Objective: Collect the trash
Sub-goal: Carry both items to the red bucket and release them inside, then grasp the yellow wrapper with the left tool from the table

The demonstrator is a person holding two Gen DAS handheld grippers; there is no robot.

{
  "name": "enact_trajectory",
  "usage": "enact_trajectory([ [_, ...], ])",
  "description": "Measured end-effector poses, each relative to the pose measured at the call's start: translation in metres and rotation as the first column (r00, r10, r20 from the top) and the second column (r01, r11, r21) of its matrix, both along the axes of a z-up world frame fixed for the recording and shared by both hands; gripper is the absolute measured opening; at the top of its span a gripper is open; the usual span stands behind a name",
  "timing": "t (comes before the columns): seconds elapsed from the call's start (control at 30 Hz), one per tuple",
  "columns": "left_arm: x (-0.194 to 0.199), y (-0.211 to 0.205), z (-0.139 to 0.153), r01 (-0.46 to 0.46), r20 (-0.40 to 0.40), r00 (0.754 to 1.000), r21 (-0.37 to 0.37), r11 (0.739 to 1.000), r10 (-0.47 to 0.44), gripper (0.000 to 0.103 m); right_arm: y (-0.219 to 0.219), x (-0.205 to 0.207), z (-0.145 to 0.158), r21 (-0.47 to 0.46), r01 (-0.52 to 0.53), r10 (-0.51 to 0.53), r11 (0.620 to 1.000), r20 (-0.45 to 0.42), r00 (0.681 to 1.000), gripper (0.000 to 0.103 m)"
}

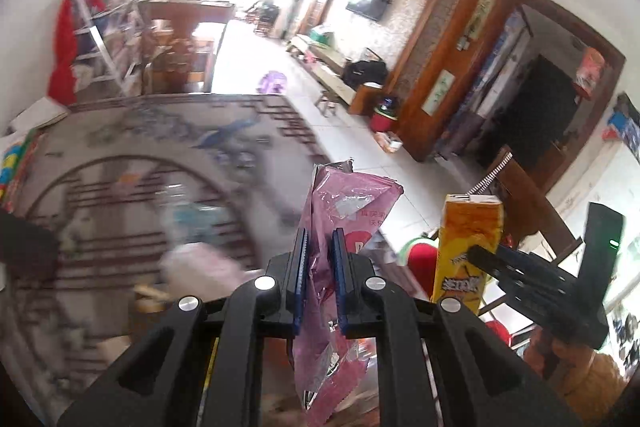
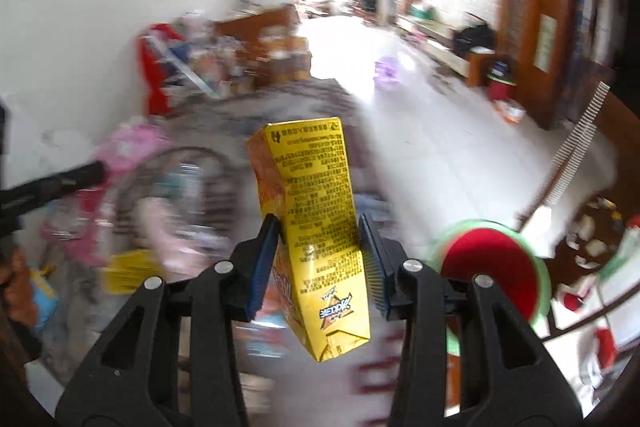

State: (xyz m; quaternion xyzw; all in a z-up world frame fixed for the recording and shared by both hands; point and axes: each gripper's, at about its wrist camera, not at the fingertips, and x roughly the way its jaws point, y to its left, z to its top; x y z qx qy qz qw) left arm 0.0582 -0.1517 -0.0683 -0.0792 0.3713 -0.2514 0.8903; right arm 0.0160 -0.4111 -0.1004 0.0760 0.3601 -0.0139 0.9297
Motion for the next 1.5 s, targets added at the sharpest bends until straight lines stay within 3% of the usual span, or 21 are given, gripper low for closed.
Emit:
enact_trajectory([
  [0.13,-0.002,-0.057,-0.009,0.048,-0.036,0.998,-0.020,0.999,-0.049,0.010,-0.074,0.005,-0.028,0.002,0.122,-0.122,0.993,-0.080,0.989,0.041],
  [0.3,-0.004,-0.129,-0.020,0.137,-0.069,0.988,0.001,0.991,-0.136,0.010,-0.125,0.010,-0.056,-0.006,0.185,-0.184,0.983,-0.141,0.973,0.042],
  [0.33,-0.003,-0.144,-0.022,0.158,-0.077,0.985,0.006,0.987,-0.158,0.010,-0.132,0.013,-0.059,-0.005,0.195,-0.194,0.981,-0.145,0.970,0.043],
  [0.37,-0.003,-0.153,-0.023,0.171,-0.080,0.982,0.009,0.985,-0.170,0.010,-0.138,0.012,-0.061,-0.003,0.204,-0.202,0.979,-0.148,0.968,0.051],
  [0.4,-0.002,-0.163,-0.025,0.187,-0.082,0.979,0.016,0.982,-0.185,0.010,-0.145,0.012,-0.064,-0.005,0.219,-0.217,0.976,-0.145,0.965,0.059],
  [0.43,-0.001,-0.174,-0.026,0.204,-0.083,0.976,0.024,0.979,-0.202,0.010,-0.151,0.011,-0.063,-0.008,0.230,-0.229,0.973,-0.138,0.964,0.061],
  [0.6,0.008,-0.228,-0.045,0.294,-0.121,0.950,0.023,0.956,-0.289,0.010,-0.180,-0.003,-0.055,-0.050,0.309,-0.312,0.950,-0.083,0.946,0.066],
  [0.7,0.015,-0.262,-0.066,0.356,-0.173,0.921,0.006,0.935,-0.350,0.010,-0.200,-0.017,-0.047,-0.087,0.374,-0.378,0.923,-0.040,0.925,0.068],
  [0.83,0.015,-0.311,-0.089,0.441,-0.194,0.883,0.036,0.897,-0.426,0.010,-0.226,-0.039,-0.037,-0.096,0.462,-0.464,0.882,0.000,0.886,0.070],
  [0.93,0.013,-0.338,-0.095,0.485,-0.195,0.862,0.042,0.874,-0.468,0.026,-0.237,-0.054,-0.034,-0.092,0.504,-0.505,0.859,0.007,0.863,0.071],
  [0.97,0.013,-0.345,-0.095,0.492,-0.199,0.857,0.040,0.870,-0.476,0.041,-0.238,-0.056,-0.034,-0.092,0.510,-0.512,0.855,0.006,0.859,0.071],
  [1.0,0.012,-0.347,-0.095,0.492,-0.200,0.857,0.038,0.870,-0.476,0.051,-0.240,-0.058,-0.033,-0.093,0.514,-0.516,0.853,0.005,0.857,0.071],
  [1.1,0.010,-0.347,-0.091,0.490,-0.190,0.858,0.021,0.872,-0.477,0.053,-0.241,-0.063,-0.031,-0.096,0.519,-0.521,0.849,0.007,0.854,0.072],
  [1.2,0.008,-0.338,-0.081,0.466,-0.162,0.876,0.034,0.884,-0.455,0.053,-0.235,-0.060,-0.028,-0.087,0.503,-0.504,0.860,0.017,0.864,0.073],
  [1.33,0.005,-0.303,-0.057,0.363,-0.096,0.930,0.064,0.930,-0.356,0.053,-0.219,-0.047,-0.023,-0.075,0.451,-0.449,0.890,0.031,0.893,0.076],
  [1.5,0.001,-0.238,-0.036,0.207,-0.039,0.978,0.057,0.977,-0.205,0.054,-0.182,-0.022,-0.020,-0.066,0.342,-0.340,0.938,0.034,0.940,0.077],
])
